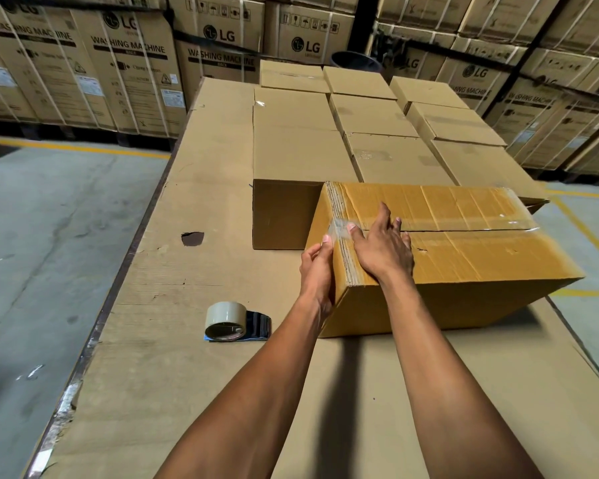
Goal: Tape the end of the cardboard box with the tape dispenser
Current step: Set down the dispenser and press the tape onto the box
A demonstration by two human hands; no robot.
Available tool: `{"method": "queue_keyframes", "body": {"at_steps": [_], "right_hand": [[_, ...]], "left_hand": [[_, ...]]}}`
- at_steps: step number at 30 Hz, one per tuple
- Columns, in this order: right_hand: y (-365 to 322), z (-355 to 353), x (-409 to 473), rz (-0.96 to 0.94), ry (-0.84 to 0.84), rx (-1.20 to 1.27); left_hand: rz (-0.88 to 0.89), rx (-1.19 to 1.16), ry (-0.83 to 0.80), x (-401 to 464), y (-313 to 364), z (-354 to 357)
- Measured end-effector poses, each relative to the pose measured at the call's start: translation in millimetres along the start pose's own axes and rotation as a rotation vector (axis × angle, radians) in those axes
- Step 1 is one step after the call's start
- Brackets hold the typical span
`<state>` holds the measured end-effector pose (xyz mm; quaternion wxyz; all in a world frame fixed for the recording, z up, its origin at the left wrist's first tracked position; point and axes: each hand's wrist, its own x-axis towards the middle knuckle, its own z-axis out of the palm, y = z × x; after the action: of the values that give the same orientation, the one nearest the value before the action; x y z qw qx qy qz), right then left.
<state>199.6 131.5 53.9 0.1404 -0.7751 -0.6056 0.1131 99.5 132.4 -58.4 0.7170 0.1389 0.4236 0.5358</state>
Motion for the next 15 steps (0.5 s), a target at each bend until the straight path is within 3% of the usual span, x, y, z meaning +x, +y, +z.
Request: {"method": "queue_keyframes", "body": {"at_steps": [7,11,15], "right_hand": [[-1.3,-1.0,-2.2,0.025,0.039,-0.008],[-6.0,-1.7,-4.0,0.071,0.033,-0.024],[-7.1,1.8,3.8,0.086,0.075,-0.047]], "left_hand": [[0.005,0.119,0.069,-27.4,21.8,5.3],[-0.03,0.153,0.024,-21.9,39.4,9.3],[-0.07,0.232,0.159,35.9,17.2,4.4]]}}
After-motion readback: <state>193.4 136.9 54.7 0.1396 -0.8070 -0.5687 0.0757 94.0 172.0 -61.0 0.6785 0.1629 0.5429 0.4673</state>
